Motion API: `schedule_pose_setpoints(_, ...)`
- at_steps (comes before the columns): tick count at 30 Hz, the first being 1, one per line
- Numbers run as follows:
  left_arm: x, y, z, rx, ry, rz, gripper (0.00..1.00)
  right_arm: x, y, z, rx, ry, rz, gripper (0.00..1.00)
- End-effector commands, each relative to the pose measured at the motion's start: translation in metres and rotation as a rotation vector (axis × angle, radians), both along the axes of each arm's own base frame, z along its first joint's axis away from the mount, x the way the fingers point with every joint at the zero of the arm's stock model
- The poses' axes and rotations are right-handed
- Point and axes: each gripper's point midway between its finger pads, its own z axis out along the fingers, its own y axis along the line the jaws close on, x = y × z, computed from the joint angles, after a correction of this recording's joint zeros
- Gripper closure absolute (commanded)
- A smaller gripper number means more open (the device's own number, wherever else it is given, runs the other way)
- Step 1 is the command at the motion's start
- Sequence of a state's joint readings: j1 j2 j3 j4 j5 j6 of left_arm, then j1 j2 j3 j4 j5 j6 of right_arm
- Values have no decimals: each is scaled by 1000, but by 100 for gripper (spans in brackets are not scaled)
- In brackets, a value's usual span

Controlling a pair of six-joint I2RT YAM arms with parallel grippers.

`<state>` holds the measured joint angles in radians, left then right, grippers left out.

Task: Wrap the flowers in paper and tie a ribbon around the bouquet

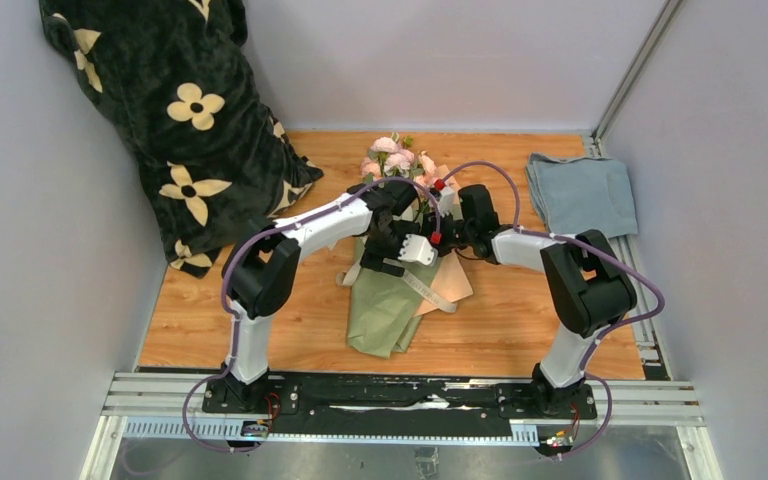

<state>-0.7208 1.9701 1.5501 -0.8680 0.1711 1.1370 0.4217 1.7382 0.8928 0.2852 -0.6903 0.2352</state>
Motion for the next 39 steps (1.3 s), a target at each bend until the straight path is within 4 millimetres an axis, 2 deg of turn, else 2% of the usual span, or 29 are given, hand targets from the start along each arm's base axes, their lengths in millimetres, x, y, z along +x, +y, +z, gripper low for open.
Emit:
schedule_pose_setpoints(1,3,4,-12,3,8,-114,15,10,-4,4,51,0,-24,69)
schedule_pose_setpoints(5,13,4,-31,11,-30,-91,20,11,-7,4,82,20,-37,70)
schedule_pose_setpoints(10,10,17,-47,61,-45,-98,47,7,-9,4,79,30,-34,70)
schedule_pose_setpoints(14,13,16,-38,44,-74,-82,74,6,-10,3,76,29,-37,71)
schedule_pose_setpoints(17,14,11,-19,14,-75,-32,90,1,-9,2,91,46,-25,71)
schedule_pose_setpoints(19,8,7,-3,-9,-54,-12,93,-3,-8,3,99,46,-20,71)
schedule_pose_setpoints(26,-35,2,35,-23,41,24,100,-3,-18,-7,39,55,-61,71)
schedule_pose_setpoints(31,-80,-14,73,-95,213,109,100,-9,-24,-2,3,18,-38,70)
schedule_pose_setpoints(36,-91,-25,101,-179,287,226,100,-8,-33,13,27,-31,-28,70)
schedule_pose_setpoints(39,-85,-32,111,-227,332,310,100,-9,-37,17,23,-55,-8,70)
